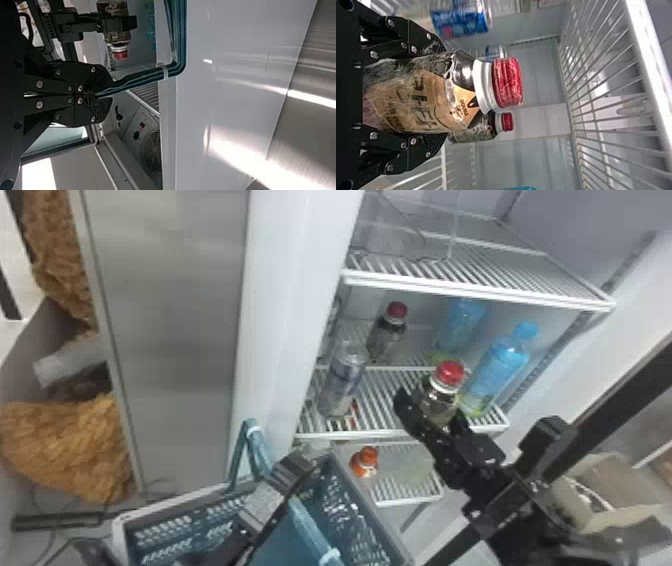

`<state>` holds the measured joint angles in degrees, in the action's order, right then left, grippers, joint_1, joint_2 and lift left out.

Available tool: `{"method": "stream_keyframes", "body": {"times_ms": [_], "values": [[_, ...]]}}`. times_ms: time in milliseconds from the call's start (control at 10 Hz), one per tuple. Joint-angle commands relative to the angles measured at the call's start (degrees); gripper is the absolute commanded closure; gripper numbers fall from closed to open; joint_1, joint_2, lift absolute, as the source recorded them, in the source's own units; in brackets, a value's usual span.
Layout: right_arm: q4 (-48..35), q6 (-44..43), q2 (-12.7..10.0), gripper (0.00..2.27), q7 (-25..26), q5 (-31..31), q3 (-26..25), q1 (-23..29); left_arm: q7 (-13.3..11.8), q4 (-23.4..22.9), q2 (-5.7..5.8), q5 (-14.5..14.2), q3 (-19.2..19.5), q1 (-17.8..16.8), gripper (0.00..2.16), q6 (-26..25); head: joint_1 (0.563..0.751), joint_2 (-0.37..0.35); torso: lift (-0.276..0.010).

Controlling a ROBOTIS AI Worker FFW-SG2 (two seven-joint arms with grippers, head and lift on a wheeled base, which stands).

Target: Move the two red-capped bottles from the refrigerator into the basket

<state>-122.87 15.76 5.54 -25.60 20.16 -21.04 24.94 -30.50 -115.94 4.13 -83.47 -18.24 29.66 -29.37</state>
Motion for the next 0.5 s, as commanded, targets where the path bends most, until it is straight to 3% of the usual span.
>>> {"method": "stream_keyframes", "body": {"times_ms": [0, 400], "values": [[-5.2, 3.1, 0.1, 1.27, -0.6, 1.9, -0.2, 3.9, 0.0, 0.0, 0.0, -0.2, 0.0, 0.0, 1.2, 0.0, 0.695, -0.35, 0.0], [-13.6, 9.1, 0.0, 1.27, -3.4, 5.5, -0.9, 10.6, 0.0, 0.0, -0.09, -0.2, 0.0, 0.0, 1.2, -0.3, 0.695, -0.35, 0.0]]}}
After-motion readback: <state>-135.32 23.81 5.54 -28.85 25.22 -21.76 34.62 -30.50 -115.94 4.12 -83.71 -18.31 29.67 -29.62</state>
